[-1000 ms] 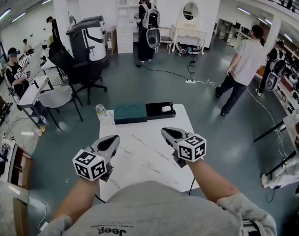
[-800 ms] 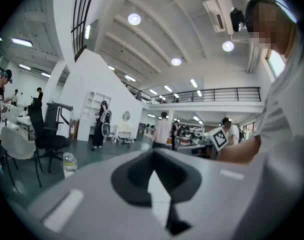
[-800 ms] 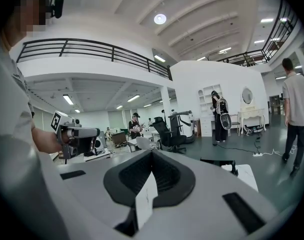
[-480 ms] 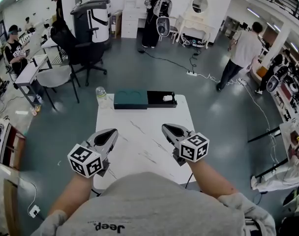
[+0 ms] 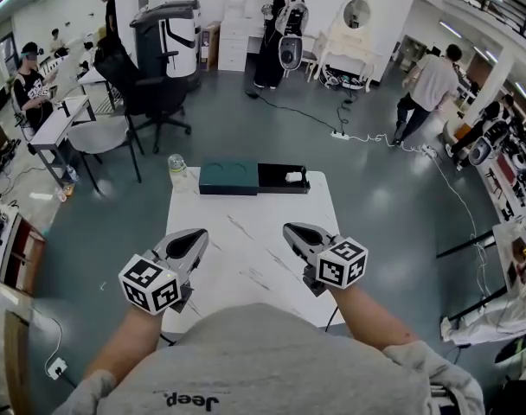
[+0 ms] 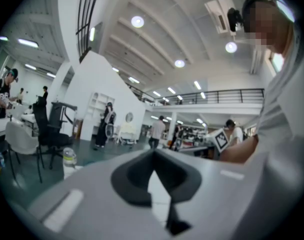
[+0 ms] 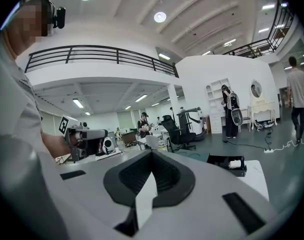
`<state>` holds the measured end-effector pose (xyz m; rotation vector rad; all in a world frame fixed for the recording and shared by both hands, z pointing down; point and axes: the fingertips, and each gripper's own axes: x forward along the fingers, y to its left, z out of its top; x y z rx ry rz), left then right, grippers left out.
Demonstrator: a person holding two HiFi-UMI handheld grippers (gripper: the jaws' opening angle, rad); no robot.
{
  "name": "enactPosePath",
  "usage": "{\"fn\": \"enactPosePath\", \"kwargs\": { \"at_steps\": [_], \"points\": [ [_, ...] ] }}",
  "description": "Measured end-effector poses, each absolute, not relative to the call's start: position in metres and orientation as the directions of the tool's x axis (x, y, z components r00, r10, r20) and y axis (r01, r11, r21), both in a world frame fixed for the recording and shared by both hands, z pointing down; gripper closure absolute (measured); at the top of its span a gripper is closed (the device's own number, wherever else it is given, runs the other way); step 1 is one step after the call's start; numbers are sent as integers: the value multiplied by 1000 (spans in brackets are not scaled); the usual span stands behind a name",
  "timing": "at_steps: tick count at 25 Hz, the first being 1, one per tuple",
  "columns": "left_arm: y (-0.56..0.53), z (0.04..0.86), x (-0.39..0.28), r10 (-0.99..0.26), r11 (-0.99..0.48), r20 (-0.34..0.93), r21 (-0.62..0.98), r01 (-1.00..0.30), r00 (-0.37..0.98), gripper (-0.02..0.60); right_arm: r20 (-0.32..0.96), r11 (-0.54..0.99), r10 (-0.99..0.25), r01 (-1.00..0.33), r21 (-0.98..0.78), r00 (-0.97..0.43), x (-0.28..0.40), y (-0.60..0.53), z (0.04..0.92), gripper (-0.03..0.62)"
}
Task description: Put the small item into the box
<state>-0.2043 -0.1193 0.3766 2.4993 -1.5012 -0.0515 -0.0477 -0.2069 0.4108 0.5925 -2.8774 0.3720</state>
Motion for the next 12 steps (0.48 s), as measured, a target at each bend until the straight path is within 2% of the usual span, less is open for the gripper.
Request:
{"fn": "enactPosePath", "kwargs": {
  "at_steps": [12],
  "points": [
    [-121,375,-205,-872,-458,87,203,-866,481,576,233,887,-382,-425,-179,-894,-45,-209,413,588]
  ]
}}
